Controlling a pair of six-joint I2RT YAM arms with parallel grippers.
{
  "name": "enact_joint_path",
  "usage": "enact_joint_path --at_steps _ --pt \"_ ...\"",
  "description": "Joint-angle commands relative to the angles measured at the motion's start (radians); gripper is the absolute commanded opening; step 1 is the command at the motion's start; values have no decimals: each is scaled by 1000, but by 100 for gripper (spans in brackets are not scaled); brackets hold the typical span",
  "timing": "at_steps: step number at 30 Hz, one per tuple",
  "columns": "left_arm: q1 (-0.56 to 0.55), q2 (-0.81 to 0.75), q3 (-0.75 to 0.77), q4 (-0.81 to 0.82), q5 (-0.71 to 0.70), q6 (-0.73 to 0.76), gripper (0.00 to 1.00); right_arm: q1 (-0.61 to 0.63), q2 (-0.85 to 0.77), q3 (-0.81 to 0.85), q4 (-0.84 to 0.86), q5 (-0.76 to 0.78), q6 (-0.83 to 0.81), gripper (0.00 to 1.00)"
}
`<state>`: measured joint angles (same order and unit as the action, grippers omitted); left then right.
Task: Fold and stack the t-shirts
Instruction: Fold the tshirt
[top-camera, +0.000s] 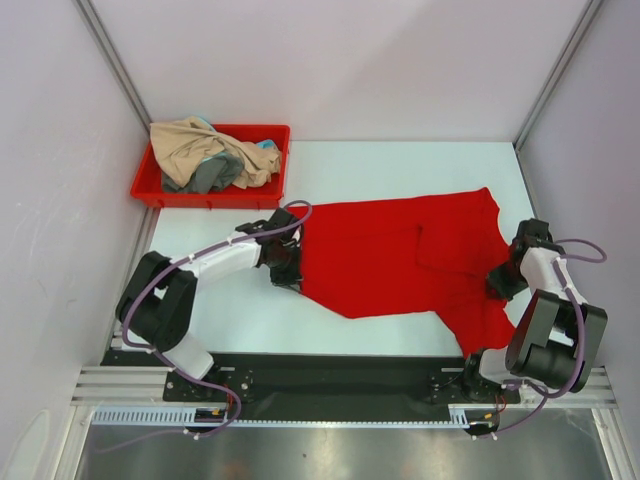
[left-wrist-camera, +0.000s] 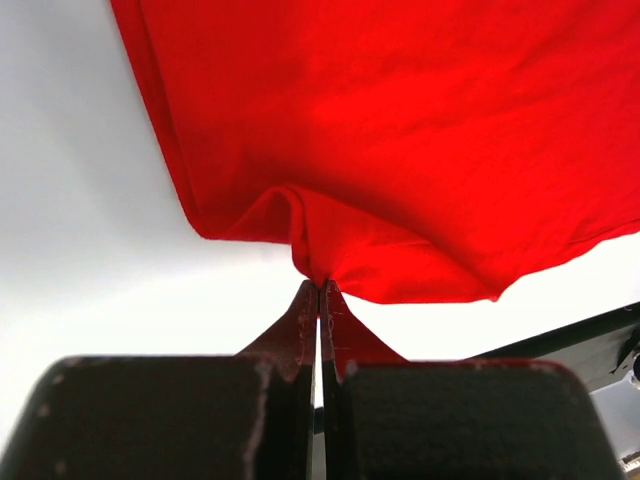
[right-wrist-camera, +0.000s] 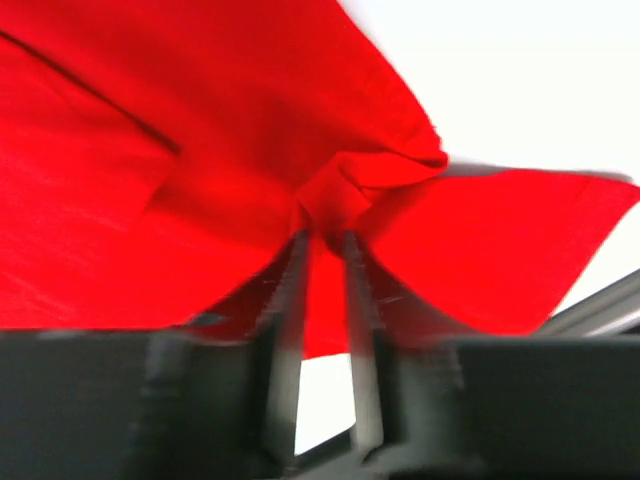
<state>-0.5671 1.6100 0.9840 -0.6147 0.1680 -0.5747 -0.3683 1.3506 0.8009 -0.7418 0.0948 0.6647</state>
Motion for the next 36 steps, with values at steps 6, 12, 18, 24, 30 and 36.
enact_joint_path --at_steps 6,12,18,24,30,36 --pt "4 34 56 20 7 26 0 -26 -73 -20 -80 71 -50 44" --pt "12 57 71 13 13 41 0 -29 11 -6 -64 83 -36 48" --pt "32 51 65 3 8 53 0 -23 61 -29 11 66 -37 42" --pt "39 38 53 -19 1 55 0 -31 42 -3 -83 189 -5 3" --pt "45 -4 -2 -62 30 7 0 -29 2 37 -226 267 90 0" --pt "52 -28 -31 -115 -5 7 1 -32 -33 60 -272 295 70 0"
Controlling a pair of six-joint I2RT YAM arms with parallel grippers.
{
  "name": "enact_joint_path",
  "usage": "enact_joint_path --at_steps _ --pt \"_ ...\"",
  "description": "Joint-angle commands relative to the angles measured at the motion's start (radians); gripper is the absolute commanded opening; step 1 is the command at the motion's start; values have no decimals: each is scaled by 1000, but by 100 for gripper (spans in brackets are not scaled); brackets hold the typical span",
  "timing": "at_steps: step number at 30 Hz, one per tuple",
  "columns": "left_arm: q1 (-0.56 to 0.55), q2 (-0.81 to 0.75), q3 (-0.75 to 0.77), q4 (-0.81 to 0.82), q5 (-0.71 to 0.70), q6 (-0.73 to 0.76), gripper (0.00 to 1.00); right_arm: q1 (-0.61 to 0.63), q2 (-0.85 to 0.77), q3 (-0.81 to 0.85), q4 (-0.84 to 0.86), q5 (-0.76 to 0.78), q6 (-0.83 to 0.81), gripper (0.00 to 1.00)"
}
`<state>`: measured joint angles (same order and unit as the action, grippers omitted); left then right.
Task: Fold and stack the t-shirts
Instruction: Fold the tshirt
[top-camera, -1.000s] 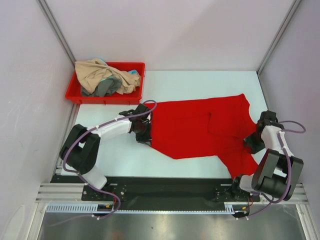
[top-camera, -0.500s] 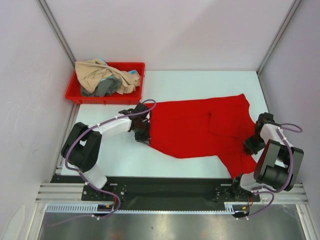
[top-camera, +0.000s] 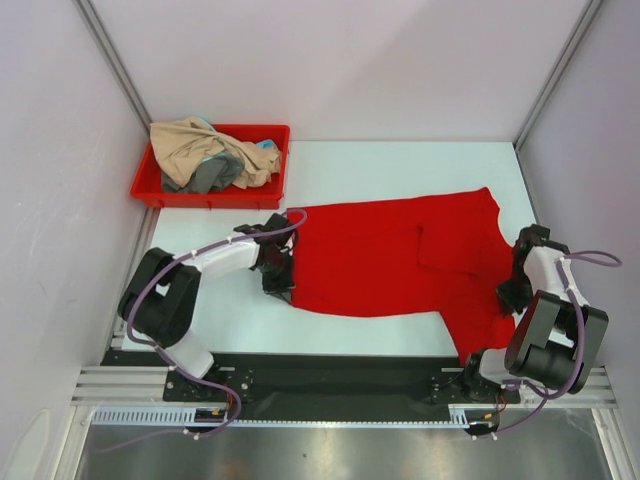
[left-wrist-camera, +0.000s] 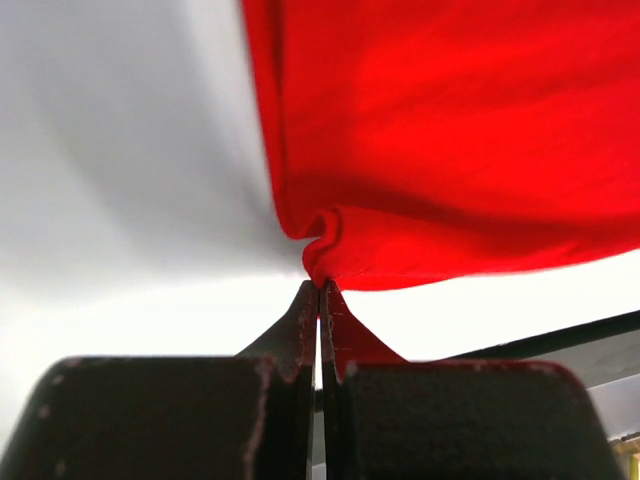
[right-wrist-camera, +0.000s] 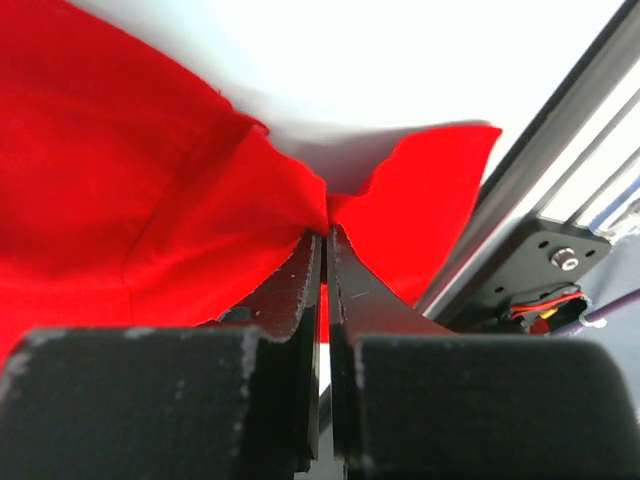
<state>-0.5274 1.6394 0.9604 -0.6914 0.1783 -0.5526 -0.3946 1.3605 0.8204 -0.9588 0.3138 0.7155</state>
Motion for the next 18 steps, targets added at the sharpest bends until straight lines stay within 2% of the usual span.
enact_joint_path --at_steps 1,11,14,18 --pt "12 -59 -6 -46 -19 -13 0 -7 -50 45 -54 64 15 0" --pt "38 -92 29 -105 -74 19 1 0 -60 100 -81 7 -51 0" --pt "53 -69 84 -106 -89 43 0 11 -44 123 -74 -21 -68 0" --pt "67 -15 214 -120 -117 72 0 59 11 236 -58 -15 -111 0"
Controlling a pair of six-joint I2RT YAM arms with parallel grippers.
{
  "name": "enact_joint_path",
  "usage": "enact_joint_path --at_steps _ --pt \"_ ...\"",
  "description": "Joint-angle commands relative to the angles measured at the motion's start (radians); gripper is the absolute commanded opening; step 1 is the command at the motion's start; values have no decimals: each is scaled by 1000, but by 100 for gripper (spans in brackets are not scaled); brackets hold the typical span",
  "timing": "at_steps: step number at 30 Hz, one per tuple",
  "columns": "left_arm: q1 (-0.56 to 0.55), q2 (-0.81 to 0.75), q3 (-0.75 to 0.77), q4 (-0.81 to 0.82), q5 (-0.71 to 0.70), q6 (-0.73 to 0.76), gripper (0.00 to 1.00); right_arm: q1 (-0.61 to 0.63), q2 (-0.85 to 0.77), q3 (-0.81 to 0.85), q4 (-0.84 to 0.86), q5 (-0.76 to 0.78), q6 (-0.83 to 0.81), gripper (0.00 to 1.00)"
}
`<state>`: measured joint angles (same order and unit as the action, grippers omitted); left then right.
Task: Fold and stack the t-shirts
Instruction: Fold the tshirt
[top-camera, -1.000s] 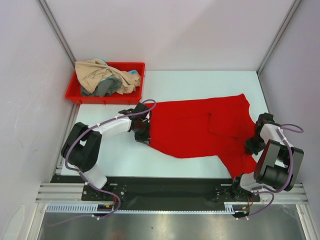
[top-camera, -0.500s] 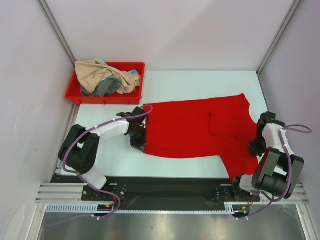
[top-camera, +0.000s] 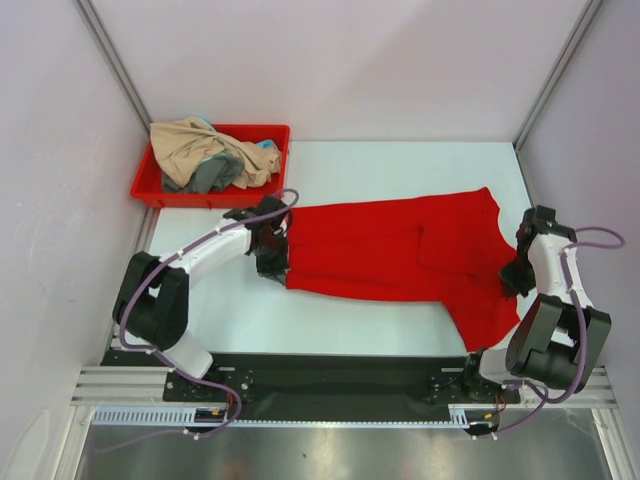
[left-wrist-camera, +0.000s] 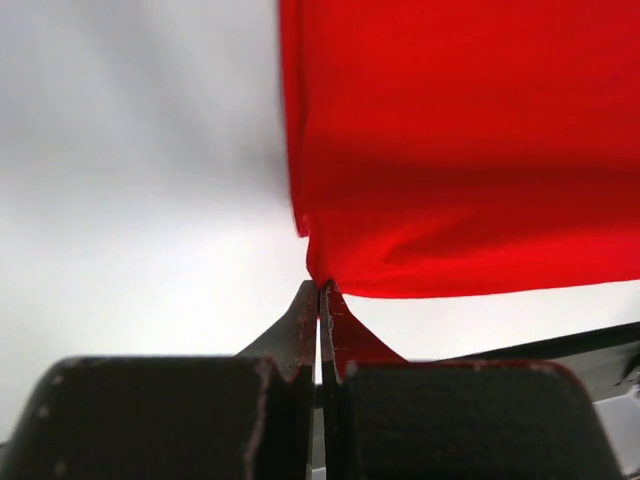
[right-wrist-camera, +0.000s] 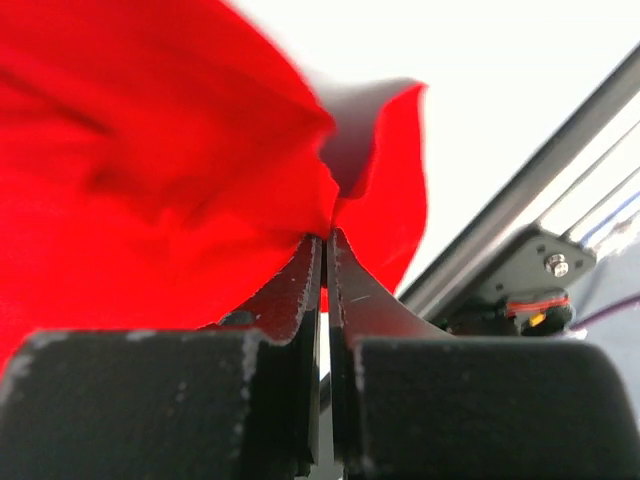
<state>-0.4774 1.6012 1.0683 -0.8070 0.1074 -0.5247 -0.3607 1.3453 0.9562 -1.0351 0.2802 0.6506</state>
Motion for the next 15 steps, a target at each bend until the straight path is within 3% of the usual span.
enact_joint_path --at_steps 1,15 --pt "25 38 126 -3 -34 46 0 29 63 130 18 19 -66 0" --pt "74 224 347 -27 -34 49 0 109 405 516 30 -52 -212 0"
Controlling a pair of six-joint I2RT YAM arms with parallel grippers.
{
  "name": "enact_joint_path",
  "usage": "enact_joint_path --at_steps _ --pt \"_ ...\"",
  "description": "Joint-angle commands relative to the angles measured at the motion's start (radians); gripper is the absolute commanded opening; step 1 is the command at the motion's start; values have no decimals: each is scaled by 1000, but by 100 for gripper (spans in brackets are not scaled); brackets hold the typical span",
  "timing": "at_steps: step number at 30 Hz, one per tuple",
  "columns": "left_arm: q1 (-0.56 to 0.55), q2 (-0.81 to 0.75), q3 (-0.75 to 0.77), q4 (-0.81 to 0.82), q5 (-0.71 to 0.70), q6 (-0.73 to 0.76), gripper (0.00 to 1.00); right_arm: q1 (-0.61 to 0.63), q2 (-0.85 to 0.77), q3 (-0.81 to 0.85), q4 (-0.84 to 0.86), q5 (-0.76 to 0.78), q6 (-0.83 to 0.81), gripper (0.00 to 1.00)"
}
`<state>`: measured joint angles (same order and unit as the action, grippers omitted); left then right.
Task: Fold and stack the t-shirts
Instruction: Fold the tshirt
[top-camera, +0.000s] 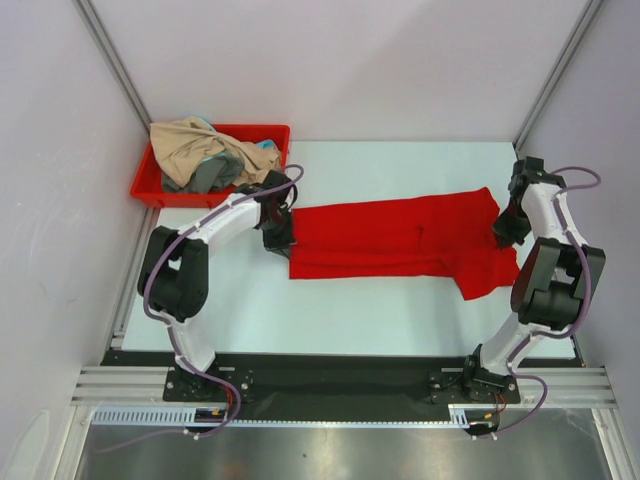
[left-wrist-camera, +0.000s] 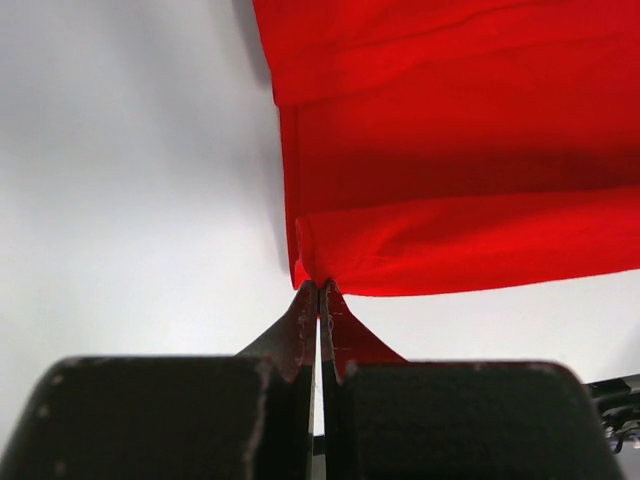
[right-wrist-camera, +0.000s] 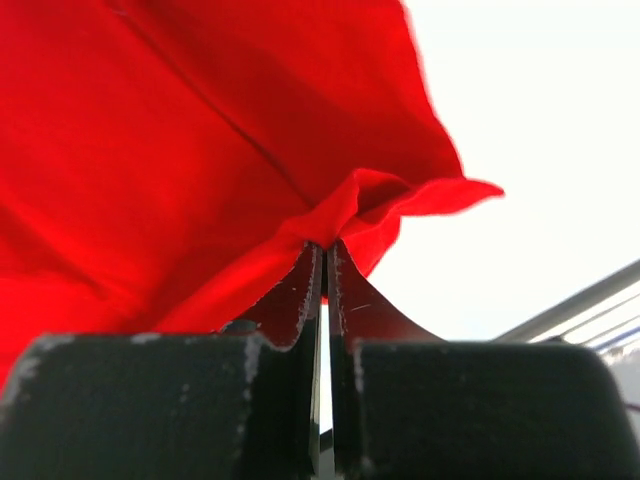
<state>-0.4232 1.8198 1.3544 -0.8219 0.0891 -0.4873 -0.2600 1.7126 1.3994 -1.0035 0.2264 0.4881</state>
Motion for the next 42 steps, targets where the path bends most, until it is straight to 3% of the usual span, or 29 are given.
enact_joint_path --at_steps 1,22,42 --pt "26 12 68 -16 -17 10 0 10 48 87 -3 -2 -52 0" --pt "100 205 270 -46 -52 -17 0 48 311 375 -37 -85 -83 1" --pt "104 268 298 -34 -49 -14 1 74 367 432 -27 -53 -75 3"
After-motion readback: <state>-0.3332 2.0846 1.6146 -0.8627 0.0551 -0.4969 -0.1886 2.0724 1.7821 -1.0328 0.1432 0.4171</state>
